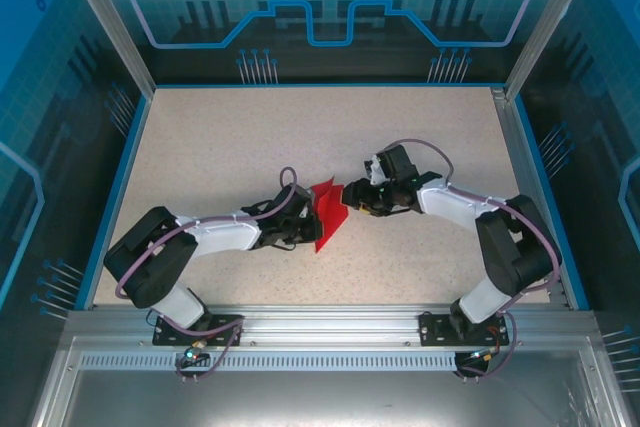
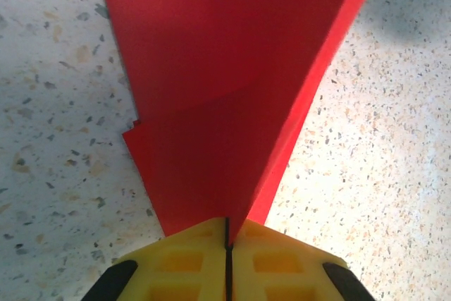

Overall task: Fold a paper plane with a square sheet of paper (pick it up from the middle)
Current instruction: Fourth fold the wing at the center of the table.

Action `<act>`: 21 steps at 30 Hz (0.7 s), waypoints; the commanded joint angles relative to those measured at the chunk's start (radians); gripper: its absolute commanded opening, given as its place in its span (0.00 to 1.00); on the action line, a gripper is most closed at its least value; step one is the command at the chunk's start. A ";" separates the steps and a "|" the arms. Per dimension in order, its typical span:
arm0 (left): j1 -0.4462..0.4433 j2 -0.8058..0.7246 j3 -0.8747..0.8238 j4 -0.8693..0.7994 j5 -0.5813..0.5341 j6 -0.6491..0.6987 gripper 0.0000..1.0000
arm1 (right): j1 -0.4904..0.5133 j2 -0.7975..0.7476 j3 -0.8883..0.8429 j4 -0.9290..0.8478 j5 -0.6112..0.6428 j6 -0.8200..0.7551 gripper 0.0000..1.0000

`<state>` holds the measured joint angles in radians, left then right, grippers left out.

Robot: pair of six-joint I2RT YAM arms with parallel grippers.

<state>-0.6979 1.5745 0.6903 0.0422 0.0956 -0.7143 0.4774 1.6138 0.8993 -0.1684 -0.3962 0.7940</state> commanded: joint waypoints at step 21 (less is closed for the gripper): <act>0.135 0.075 -0.107 0.181 0.283 -0.086 0.10 | 0.123 0.105 0.066 0.125 -0.036 0.049 0.19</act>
<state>-0.5804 1.6245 0.5999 0.1993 0.3187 -0.7849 0.5823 1.6970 0.9310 -0.0731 -0.4068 0.8307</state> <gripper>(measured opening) 0.101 0.194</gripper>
